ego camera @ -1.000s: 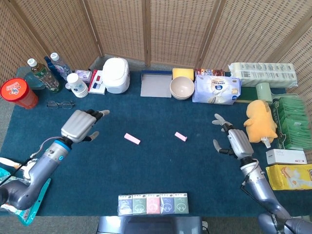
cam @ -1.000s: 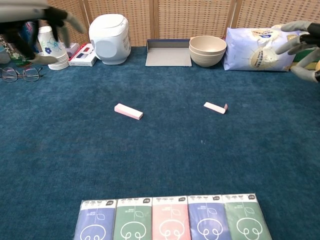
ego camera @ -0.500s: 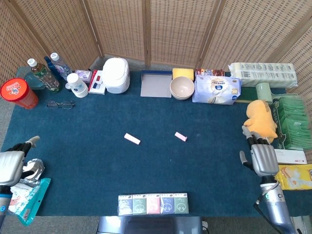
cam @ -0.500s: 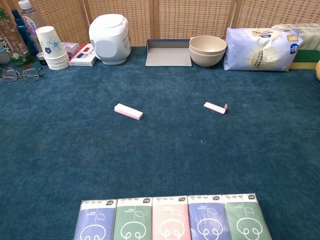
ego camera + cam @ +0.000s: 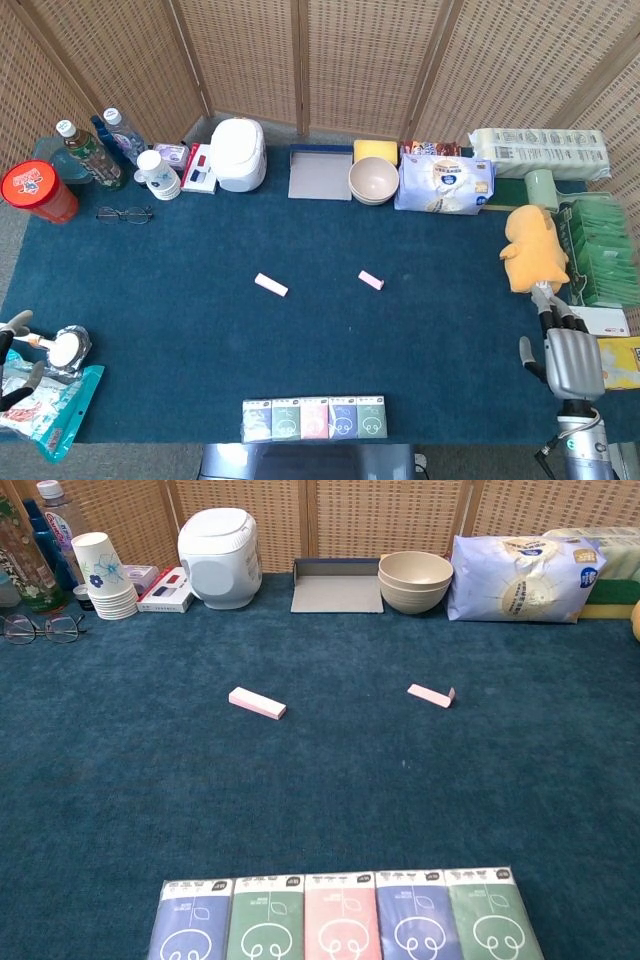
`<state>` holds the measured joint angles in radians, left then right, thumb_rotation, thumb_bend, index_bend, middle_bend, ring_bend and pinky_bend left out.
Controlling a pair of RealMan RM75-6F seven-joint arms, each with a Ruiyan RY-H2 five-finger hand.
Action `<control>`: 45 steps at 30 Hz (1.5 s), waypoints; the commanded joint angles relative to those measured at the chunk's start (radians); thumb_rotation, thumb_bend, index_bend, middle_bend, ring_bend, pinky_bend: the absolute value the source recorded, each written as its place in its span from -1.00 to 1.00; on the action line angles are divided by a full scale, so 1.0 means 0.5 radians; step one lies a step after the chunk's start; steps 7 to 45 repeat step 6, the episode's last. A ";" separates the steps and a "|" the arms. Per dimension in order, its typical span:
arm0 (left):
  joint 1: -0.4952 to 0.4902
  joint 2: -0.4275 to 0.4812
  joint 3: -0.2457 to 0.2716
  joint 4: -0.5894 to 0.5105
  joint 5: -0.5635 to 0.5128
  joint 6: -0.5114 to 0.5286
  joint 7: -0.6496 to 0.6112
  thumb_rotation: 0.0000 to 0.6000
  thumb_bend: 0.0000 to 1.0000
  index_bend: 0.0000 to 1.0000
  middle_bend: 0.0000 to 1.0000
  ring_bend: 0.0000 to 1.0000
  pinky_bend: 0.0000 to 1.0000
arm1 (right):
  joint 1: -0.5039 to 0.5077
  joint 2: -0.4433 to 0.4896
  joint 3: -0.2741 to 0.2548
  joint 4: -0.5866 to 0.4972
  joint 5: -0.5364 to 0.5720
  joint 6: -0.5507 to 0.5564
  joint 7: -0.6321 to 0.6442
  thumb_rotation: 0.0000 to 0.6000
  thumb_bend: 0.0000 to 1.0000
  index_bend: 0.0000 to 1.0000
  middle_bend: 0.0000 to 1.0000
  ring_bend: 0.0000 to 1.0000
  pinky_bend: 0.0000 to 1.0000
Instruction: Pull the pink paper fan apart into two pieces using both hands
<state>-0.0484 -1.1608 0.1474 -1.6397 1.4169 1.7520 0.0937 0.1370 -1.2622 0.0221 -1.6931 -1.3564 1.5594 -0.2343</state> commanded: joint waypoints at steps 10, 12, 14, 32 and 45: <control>0.013 0.007 -0.057 -0.013 0.033 -0.077 0.009 1.00 -0.40 -0.65 -0.31 -0.37 -0.09 | -0.052 0.016 0.010 -0.010 -0.027 0.025 0.040 1.00 -0.04 -0.86 -0.51 -0.70 -0.45; 0.013 0.007 -0.057 -0.013 0.033 -0.077 0.009 1.00 -0.40 -0.65 -0.31 -0.37 -0.09 | -0.052 0.016 0.010 -0.010 -0.027 0.025 0.040 1.00 -0.04 -0.86 -0.51 -0.70 -0.45; 0.013 0.007 -0.057 -0.013 0.033 -0.077 0.009 1.00 -0.40 -0.65 -0.31 -0.37 -0.09 | -0.052 0.016 0.010 -0.010 -0.027 0.025 0.040 1.00 -0.04 -0.86 -0.51 -0.70 -0.45; 0.013 0.007 -0.057 -0.013 0.033 -0.077 0.009 1.00 -0.40 -0.65 -0.31 -0.37 -0.09 | -0.052 0.016 0.010 -0.010 -0.027 0.025 0.040 1.00 -0.04 -0.86 -0.51 -0.70 -0.45; 0.013 0.007 -0.057 -0.013 0.033 -0.077 0.009 1.00 -0.40 -0.65 -0.31 -0.37 -0.09 | -0.052 0.016 0.010 -0.010 -0.027 0.025 0.040 1.00 -0.04 -0.86 -0.51 -0.70 -0.45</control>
